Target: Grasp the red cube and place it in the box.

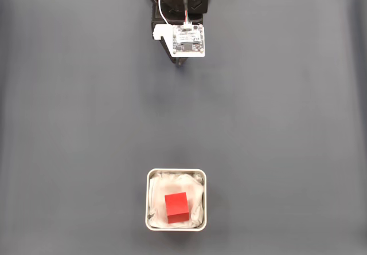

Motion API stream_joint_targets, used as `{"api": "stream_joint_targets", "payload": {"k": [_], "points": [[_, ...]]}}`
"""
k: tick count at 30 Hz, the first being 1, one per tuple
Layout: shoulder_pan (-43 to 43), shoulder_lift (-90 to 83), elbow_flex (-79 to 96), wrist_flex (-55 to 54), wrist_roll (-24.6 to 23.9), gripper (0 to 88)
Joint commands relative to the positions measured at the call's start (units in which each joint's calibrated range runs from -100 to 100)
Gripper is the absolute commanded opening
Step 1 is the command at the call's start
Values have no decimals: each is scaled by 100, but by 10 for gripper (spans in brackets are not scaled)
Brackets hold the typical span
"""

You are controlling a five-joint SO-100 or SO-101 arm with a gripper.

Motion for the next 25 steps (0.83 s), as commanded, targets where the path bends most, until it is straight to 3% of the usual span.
{"api": "stream_joint_targets", "payload": {"k": [1, 25], "points": [[-42, 0, 45, 152, -103, 0], [-99, 0, 45, 152, -127, 2]]}}
